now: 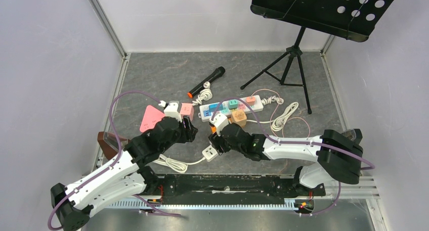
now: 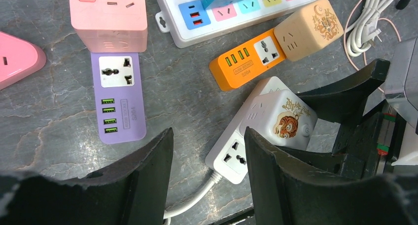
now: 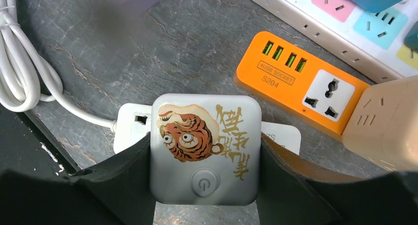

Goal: Insert the plug
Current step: Insert the plug into the socket.

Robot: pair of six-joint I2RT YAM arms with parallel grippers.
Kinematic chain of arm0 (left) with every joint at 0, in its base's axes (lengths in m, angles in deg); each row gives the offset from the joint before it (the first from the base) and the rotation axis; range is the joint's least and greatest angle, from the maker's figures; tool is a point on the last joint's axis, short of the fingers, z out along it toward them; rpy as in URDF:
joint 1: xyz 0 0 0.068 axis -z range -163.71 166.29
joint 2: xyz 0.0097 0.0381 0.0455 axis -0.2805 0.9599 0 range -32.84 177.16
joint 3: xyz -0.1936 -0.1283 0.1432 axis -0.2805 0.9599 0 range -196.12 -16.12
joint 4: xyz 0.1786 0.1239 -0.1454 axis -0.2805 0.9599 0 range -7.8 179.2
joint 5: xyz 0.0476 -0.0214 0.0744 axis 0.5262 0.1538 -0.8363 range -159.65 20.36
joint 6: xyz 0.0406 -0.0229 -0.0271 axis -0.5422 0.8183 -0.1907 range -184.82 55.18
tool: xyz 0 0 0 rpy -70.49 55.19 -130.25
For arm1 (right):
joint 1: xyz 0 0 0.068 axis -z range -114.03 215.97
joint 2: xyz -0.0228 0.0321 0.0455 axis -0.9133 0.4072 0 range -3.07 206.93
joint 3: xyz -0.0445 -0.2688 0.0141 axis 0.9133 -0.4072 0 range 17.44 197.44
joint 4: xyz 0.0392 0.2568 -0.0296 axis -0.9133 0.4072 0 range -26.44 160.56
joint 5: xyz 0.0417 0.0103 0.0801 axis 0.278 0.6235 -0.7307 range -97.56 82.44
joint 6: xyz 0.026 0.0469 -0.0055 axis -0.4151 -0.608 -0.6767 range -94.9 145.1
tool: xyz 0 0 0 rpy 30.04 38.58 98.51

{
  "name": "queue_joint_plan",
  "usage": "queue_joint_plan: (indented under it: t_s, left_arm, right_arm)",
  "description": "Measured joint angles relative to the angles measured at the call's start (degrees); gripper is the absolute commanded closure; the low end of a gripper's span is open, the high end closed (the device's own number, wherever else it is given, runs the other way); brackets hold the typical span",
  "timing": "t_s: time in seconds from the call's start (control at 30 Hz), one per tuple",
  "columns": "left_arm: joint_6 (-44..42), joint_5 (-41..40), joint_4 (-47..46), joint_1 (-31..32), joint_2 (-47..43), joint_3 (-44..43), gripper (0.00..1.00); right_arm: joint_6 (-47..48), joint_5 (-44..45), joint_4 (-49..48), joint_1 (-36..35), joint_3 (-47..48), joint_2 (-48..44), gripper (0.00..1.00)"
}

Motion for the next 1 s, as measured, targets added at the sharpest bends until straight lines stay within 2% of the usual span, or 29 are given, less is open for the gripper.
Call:
queue_joint_plan:
  t_s: [0.6,1.0]
  left_arm:
    - [-0.02,-0.37,0.35,-0.2,-0.52,0.0,0.4]
    - [-0.02,-0.42,0.37,-0.2,-0.55,0.0,0.39]
  right_arm:
    - [0.0,-0.44,4.44,0.24,2.73,1.38,1.0]
    - [-3.72,-0.59,-4.9,0.04,-2.84,2.6,1.0]
